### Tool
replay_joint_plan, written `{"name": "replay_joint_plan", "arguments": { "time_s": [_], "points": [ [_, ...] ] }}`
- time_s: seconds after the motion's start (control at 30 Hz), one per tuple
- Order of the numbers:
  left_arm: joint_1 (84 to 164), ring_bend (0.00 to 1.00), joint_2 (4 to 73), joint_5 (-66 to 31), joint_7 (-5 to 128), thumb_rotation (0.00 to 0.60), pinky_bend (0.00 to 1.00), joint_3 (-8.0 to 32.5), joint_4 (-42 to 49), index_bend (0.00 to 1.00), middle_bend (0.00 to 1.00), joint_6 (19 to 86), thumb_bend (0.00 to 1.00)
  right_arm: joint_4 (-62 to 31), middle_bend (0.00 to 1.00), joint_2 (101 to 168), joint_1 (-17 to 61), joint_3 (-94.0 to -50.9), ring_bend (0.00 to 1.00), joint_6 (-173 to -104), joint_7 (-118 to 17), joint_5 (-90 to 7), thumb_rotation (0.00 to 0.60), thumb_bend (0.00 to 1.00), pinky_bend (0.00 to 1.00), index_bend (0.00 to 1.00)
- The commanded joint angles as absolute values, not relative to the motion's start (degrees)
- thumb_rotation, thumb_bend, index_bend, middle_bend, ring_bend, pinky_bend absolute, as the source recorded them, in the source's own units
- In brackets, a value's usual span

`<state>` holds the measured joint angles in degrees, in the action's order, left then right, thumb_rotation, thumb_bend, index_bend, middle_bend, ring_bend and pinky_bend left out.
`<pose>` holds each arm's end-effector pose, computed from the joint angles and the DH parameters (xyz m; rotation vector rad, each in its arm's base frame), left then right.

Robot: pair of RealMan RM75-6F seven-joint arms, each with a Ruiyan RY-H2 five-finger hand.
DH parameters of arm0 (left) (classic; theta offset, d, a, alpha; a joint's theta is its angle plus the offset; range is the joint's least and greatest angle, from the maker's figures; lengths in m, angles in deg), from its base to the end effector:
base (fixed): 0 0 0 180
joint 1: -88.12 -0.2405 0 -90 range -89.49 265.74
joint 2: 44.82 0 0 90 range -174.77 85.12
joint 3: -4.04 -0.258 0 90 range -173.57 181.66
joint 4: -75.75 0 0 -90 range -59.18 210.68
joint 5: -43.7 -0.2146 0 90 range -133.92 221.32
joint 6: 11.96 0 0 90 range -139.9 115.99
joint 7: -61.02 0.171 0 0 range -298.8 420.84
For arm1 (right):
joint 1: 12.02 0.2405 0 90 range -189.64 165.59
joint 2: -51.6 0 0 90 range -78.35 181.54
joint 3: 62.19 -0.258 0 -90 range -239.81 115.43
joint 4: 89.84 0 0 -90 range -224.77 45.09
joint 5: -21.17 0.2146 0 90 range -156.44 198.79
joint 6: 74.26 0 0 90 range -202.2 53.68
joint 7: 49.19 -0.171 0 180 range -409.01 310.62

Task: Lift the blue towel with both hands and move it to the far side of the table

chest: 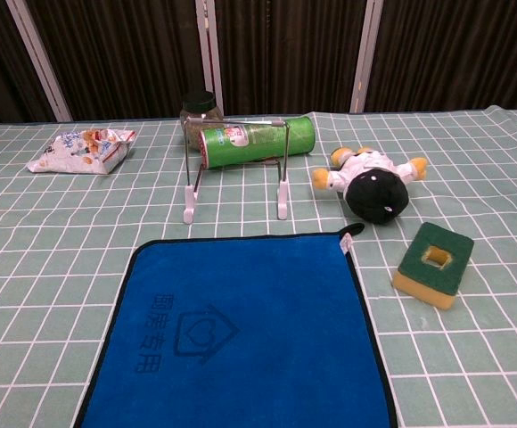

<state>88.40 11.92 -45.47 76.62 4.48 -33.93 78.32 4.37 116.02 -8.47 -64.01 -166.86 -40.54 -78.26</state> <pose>-0.2668 0.1738 0.1759 -1.3932 -0.8214 -0.8280 -0.2683 -0.1919 0.1540 1.5215 -0.6447 1.0059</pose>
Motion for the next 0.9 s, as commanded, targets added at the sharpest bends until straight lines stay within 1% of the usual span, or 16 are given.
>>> {"name": "replay_joint_plan", "arguments": {
  "time_s": [0.03,0.23,0.4,0.57,0.7,0.83,0.9],
  "points": [
    [88.3,0.00,11.9,-45.5,76.5,0.600,0.00,4.5,-33.7,0.00,0.00,78.3,0.01,4.4,0.00,116.2,-8.2,-63.9,0.00,-166.4,-40.4,-78.3,0.600,0.00,0.00,0.03],
    [88.2,0.00,11.9,-45.1,76.2,0.600,0.00,4.6,-33.5,0.00,0.00,78.4,0.01,4.5,0.00,116.8,-6.8,-63.3,0.00,-163.7,-40.0,-79.2,0.600,0.00,0.00,0.02],
    [88.8,0.00,12.5,-44.4,77.1,0.600,0.00,5.0,-33.2,0.00,0.00,77.4,0.01,4.5,0.00,117.8,-2.5,-62.7,0.00,-157.6,-39.6,-81.9,0.600,0.00,0.00,0.03],
    [89.8,0.00,13.3,-42.2,78.3,0.600,0.00,5.8,-32.8,0.00,0.00,75.8,0.01,3.4,0.00,120.0,5.7,-62.3,0.00,-148.7,-42.5,-87.6,0.600,0.00,0.00,0.03],
    [90.4,0.00,14.1,-40.5,79.4,0.600,0.00,6.5,-32.1,0.00,0.00,75.1,0.01,-0.6,0.00,123.5,13.5,-62.7,0.00,-141.0,-45.6,-91.2,0.600,0.00,0.00,0.03],
    [90.7,0.00,14.9,-39.5,80.0,0.600,0.00,7.0,-31.1,0.00,0.00,74.9,0.01,-4.5,0.00,127.7,19.8,-63.3,0.00,-133.9,-46.0,-91.9,0.600,0.00,0.00,0.03],
    [90.7,0.00,15.1,-39.0,80.3,0.600,0.00,7.1,-30.8,0.00,0.00,74.8,0.01,-6.0,0.00,129.4,21.9,-63.4,0.00,-132.0,-46.4,-92.1,0.600,0.00,0.00,0.03]
  ]
}}
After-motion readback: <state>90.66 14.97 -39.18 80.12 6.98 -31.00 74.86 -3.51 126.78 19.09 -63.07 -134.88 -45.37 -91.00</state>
